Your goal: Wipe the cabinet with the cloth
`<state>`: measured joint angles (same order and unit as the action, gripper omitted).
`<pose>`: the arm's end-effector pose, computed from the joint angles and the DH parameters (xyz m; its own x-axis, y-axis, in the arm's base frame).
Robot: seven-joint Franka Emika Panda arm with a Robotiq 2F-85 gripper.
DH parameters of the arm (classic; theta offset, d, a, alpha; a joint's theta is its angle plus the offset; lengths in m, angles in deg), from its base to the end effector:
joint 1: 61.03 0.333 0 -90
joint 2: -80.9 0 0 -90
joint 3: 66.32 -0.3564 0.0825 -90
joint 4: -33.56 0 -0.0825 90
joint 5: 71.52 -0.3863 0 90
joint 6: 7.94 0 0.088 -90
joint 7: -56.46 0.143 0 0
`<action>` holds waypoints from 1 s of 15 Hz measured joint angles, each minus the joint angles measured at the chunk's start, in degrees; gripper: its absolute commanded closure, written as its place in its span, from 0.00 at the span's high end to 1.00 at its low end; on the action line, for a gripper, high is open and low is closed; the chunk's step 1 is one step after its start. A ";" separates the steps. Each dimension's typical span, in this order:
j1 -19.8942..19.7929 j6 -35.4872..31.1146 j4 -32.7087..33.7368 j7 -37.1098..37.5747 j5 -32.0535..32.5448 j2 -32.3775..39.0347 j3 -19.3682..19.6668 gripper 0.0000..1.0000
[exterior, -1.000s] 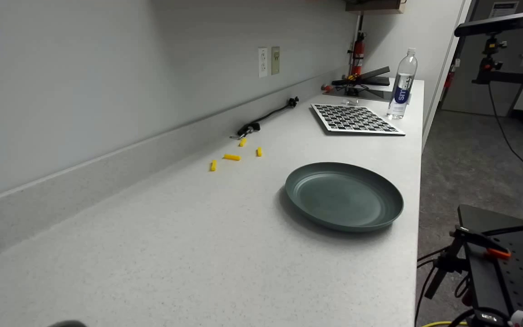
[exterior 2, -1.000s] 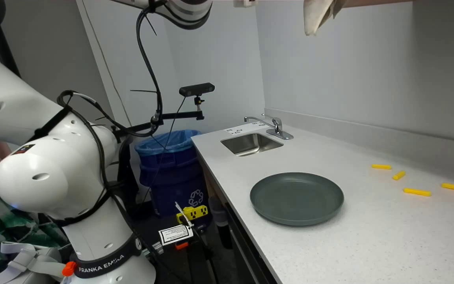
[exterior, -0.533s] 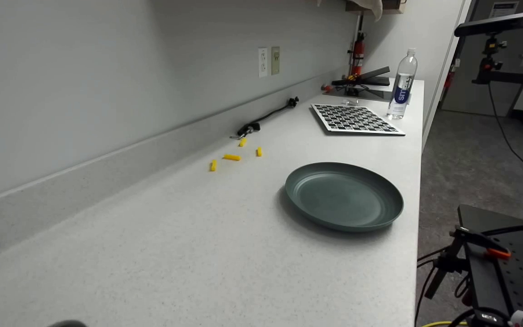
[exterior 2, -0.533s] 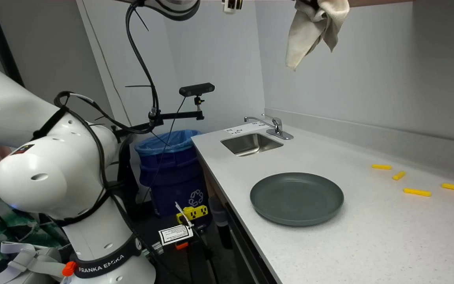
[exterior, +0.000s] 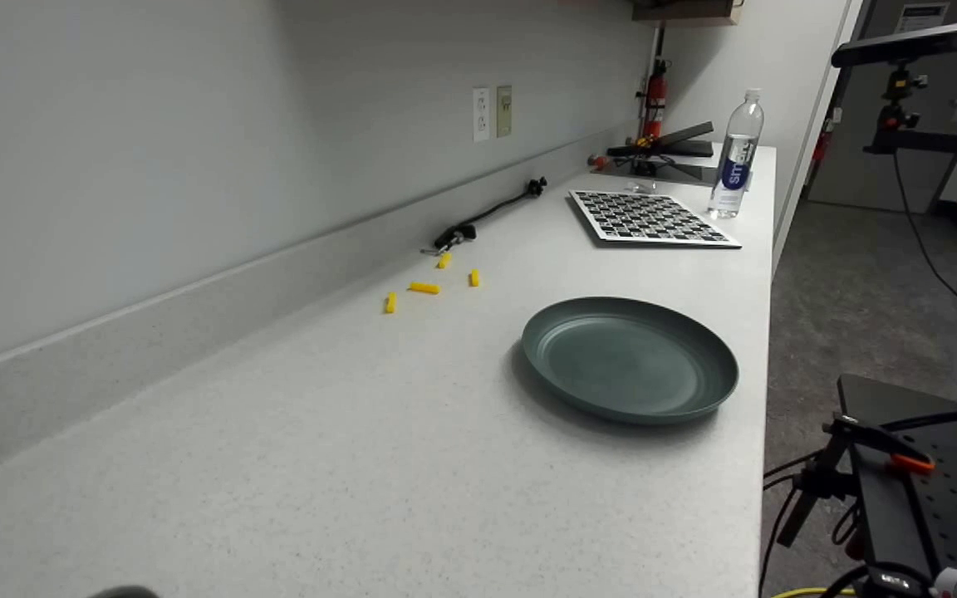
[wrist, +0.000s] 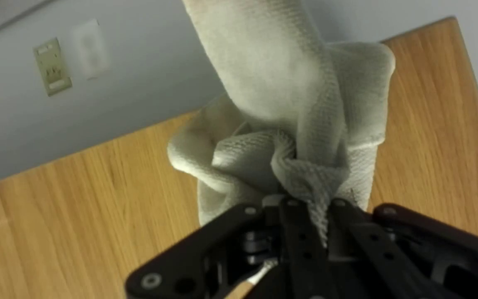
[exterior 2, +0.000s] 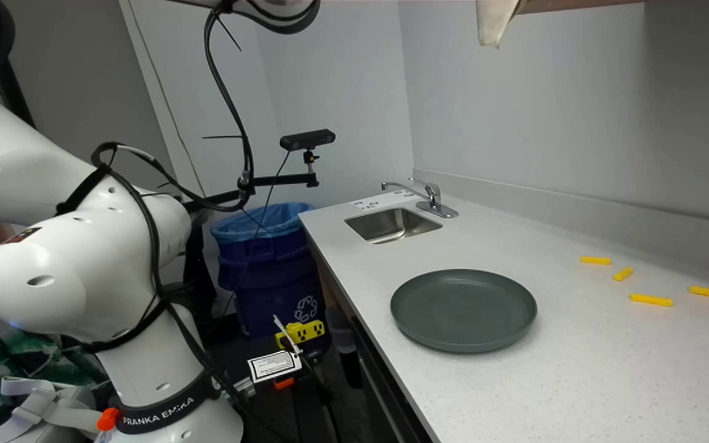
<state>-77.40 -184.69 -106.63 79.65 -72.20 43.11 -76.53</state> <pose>0.4076 -0.0193 0.7038 0.2070 -0.3401 0.9173 -0.2472 -0.9254 -0.2873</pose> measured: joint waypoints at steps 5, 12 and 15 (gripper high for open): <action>-1.01 -17.03 -0.22 -0.01 -0.57 2.10 -1.41 0.02; -1.01 -32.01 -0.19 -0.01 -0.57 6.22 -1.81 0.02; -1.01 -29.68 -0.37 -0.23 -0.56 6.74 -1.82 0.02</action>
<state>-78.41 -214.37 -107.00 79.42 -72.76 49.85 -78.35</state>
